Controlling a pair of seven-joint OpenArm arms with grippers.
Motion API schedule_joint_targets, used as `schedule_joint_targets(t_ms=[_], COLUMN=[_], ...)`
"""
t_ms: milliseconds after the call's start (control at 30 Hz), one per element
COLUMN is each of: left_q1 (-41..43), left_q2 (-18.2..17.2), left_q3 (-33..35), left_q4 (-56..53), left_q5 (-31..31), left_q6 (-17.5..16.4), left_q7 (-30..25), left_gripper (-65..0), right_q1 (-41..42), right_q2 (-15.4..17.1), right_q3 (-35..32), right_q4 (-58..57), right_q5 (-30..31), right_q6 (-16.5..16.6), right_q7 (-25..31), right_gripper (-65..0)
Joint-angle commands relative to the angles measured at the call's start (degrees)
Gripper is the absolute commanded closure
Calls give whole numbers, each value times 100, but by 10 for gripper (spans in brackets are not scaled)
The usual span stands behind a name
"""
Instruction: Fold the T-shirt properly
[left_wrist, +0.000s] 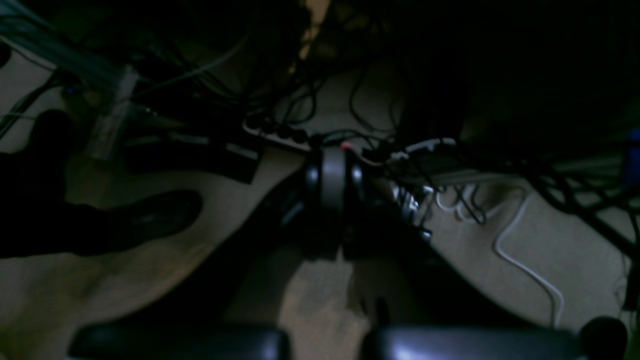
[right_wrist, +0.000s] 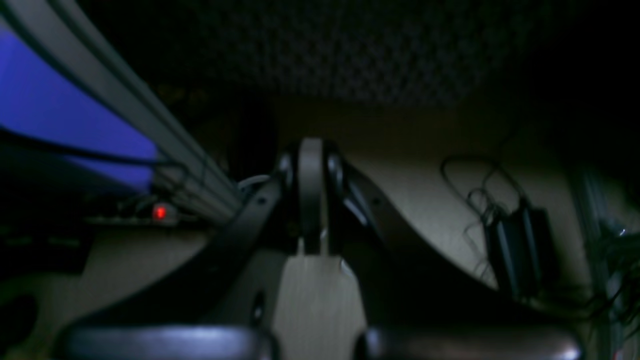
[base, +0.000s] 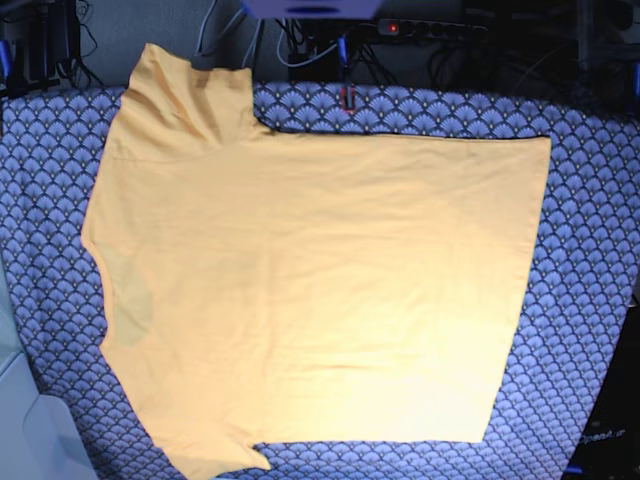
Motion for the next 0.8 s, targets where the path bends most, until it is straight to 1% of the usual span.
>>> schedule_joint_targets(t_ms=[0,67,133,267,333,400,467,567,633,700,767], left_q1=[160,318,652,1628,2182,2718,3263,3765,3888,3879,3738], left_q2=[-8,-8,-8,-8,-17,-17,0,27,36,36,36], left_q3=[-1,-1,-1,-10,-10,-107,-405,-880,-1179,-1425,-1663], left_q4=[24,322,876,2740,3927,5034,6318,8103,8964,9641,10160], left_q5=[-2,-2,-2,-2,-10,-10,-2,-2,-2,-2,-2], left_q6=[-39,-65,-188,-171,-162,-162,-162,-162,-162,-162,-162], left_q7=[-163,-163,-163,-136,-93,92,637,1806,2633,3442,4303], left_gripper=[0,0,0,0,-1,-2,-2,-2,-1,-1,-3], right_q1=[-385,-824,-1150,-1624,-1791,-1897,-1950,-1914,-1897,-1774,-1580], right_q2=[7,-2,-10,-10,-2,16,16,25,25,25,113], right_q3=[11,73,152,170,170,170,161,161,161,161,170], right_q4=[414,1486,2374,3939,4642,5293,5873,6611,7042,7403,7561], right_q5=[3,3,3,3,3,-6,-14,-14,-14,-14,-6], right_q6=[32,32,32,32,32,32,41,50,58,58,58], right_q7=[41,-460,-988,-1832,-2298,-2781,-3335,-4240,-4821,-5269,-5673], right_gripper=[0,0,0,0,0,0,0,0,0,0,0])
